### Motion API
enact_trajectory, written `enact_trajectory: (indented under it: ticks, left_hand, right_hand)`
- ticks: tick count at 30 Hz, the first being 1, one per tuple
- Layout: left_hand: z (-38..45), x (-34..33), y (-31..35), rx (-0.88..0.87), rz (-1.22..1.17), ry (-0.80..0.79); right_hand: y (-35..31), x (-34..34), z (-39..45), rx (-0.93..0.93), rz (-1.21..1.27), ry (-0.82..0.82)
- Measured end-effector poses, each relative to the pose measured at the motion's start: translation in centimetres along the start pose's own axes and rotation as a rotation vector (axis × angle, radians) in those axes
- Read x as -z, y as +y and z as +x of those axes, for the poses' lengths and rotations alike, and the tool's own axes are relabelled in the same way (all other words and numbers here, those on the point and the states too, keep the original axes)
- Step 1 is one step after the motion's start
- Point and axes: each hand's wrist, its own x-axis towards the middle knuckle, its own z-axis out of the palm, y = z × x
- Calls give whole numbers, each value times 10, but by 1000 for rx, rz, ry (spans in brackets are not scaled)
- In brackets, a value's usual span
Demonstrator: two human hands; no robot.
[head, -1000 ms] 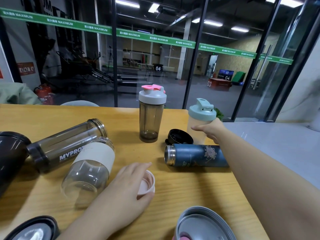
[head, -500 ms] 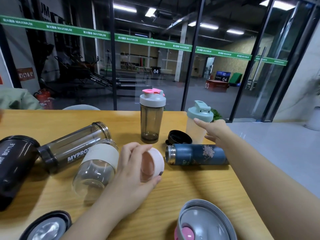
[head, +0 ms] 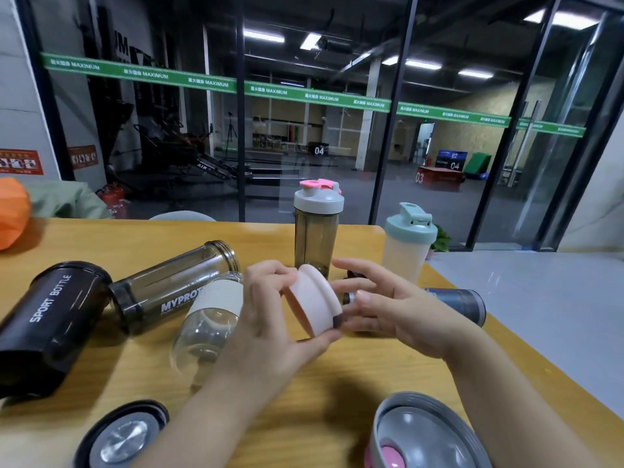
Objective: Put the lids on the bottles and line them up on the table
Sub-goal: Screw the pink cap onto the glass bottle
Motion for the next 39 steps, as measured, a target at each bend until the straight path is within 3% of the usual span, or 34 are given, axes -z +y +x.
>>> enact_trajectory:
  ticks: [5, 10, 13, 17, 20, 23, 28, 39]
  left_hand:
    - [-2, -6, -1, -105, 82, -77]
    - [-7, -12, -1, -126, 178, -216]
    - [-5, -8, -7, -110, 390, -255]
    - [3, 11, -14, 151, 829, -230]
    - [13, 31, -7, 507, 984, -265]
    - [14, 40, -9, 709, 1105, -357]
    - [13, 49, -16, 878, 1090, -471]
    - [15, 53, -15, 789, 972, -438]
  right_hand:
    - [8, 0, -2, 22, 20, -135]
    - [20, -2, 0, 33, -32, -76]
    - [25, 1, 2, 49, -34, -24]
    - [29, 6, 5, 70, 48, 62]
    - [32, 8, 6, 73, 63, 101]
    - [35, 9, 8, 61, 64, 128]
    - [37, 10, 10, 69, 69, 160]
    - [39, 10, 11, 74, 44, 172]
